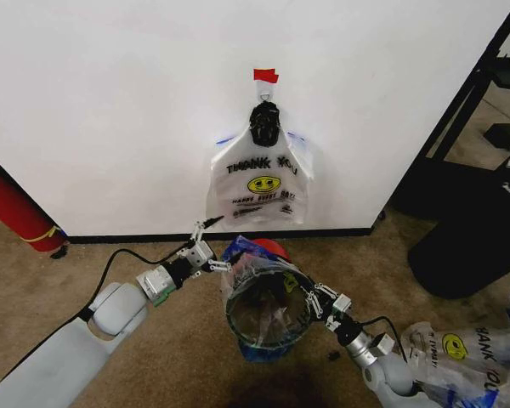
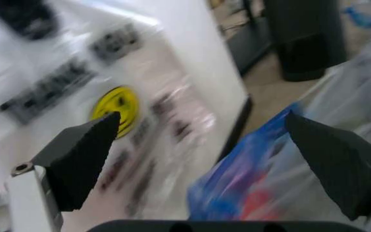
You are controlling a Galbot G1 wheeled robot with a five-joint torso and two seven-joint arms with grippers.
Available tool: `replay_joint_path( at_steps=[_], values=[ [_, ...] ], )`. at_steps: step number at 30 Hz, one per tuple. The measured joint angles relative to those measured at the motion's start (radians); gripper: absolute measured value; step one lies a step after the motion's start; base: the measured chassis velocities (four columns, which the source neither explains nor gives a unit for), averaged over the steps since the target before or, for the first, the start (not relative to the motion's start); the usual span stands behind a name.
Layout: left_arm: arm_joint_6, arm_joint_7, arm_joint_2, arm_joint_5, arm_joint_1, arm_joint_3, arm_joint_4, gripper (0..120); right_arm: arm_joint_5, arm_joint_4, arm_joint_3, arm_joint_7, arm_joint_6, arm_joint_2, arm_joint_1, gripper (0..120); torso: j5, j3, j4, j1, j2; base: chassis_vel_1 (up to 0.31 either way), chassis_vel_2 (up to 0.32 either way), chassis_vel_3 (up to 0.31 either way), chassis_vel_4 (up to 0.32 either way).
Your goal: Pick up the garbage bag from the wall and place it over the trash bin.
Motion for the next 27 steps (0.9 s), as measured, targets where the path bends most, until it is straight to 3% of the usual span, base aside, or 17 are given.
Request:
replay_joint_path(
  at_steps=[7, 11, 18, 27],
  values=[
    [0.003, 0.090, 0.000, 0.014, -0.092, 0.058, 0.048, 100, -0.075, 0.002, -0.007, -0.005, 0.013, -0.013, 0.022, 0, -0.0002, 0.000, 0.0000, 0.000, 0.000, 0.000, 0.000, 0.000, 0.000],
    [0.005, 0.173, 0.025, 0.005, -0.215, 0.121, 0.115, 100, -0.112, -0.011, -0.003, -0.021, 0.026, -0.026, 0.036, 0, -0.0001, 0.000, -0.0002, 0.000, 0.000, 0.000, 0.000, 0.000, 0.000],
    [0.005, 0.292, 0.025, 0.003, -0.275, 0.141, 0.154, 100, -0.131, -0.018, 0.004, -0.034, 0.033, -0.032, 0.057, 0, -0.0002, 0.000, 0.0002, 0.000, 0.000, 0.000, 0.000, 0.000, 0.000],
    [0.008, 0.353, 0.001, 0.011, -0.321, 0.168, 0.182, 100, -0.152, -0.021, 0.010, -0.052, 0.036, -0.044, 0.077, 0, 0.0000, 0.000, 0.0001, 0.000, 0.000, 0.000, 0.000, 0.000, 0.000]
  ],
)
